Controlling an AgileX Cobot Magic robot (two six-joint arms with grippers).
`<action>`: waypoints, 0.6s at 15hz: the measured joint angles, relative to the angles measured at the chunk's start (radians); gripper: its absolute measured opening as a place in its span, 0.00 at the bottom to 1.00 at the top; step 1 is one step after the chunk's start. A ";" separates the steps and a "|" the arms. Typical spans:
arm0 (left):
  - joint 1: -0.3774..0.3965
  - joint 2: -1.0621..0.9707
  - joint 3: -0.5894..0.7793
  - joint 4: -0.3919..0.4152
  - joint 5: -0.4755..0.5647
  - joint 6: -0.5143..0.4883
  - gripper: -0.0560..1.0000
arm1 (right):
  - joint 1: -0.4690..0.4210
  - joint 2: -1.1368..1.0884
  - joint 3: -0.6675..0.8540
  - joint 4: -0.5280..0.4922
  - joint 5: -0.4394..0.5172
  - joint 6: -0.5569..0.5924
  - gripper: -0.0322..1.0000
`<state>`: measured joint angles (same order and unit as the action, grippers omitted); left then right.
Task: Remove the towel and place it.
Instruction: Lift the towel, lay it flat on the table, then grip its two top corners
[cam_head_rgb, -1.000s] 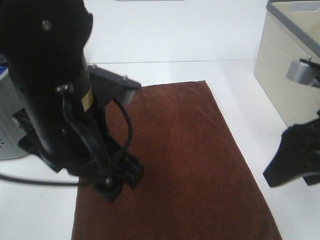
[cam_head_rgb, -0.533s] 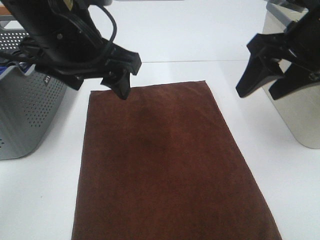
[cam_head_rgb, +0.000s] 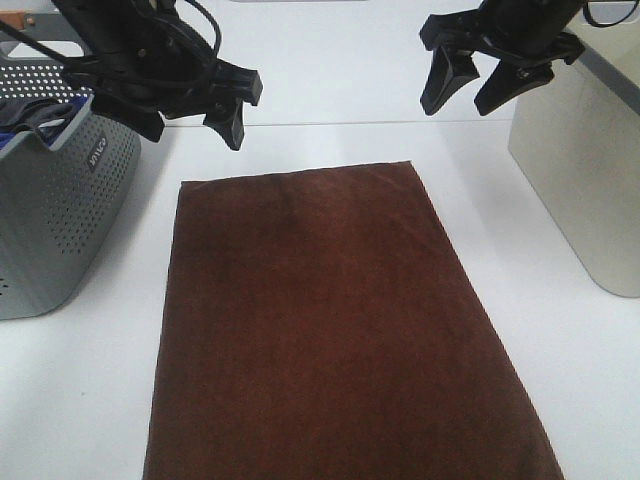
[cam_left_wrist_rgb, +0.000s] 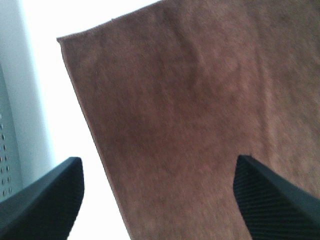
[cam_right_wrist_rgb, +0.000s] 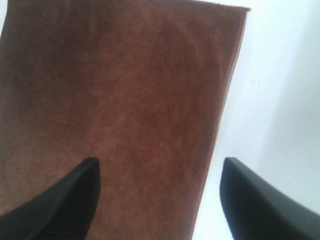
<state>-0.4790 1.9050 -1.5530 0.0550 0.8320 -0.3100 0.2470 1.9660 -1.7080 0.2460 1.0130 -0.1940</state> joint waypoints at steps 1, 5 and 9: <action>0.007 0.041 -0.048 0.000 0.001 0.003 0.78 | 0.000 0.050 -0.055 -0.016 0.000 0.000 0.65; 0.011 0.222 -0.268 0.005 0.001 0.006 0.77 | 0.021 0.234 -0.262 -0.099 -0.007 0.005 0.60; 0.011 0.346 -0.391 0.008 0.002 0.008 0.77 | 0.021 0.403 -0.385 -0.174 -0.060 0.058 0.57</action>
<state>-0.4680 2.2510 -1.9440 0.0630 0.8340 -0.3020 0.2680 2.3690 -2.0930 0.0720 0.9530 -0.1360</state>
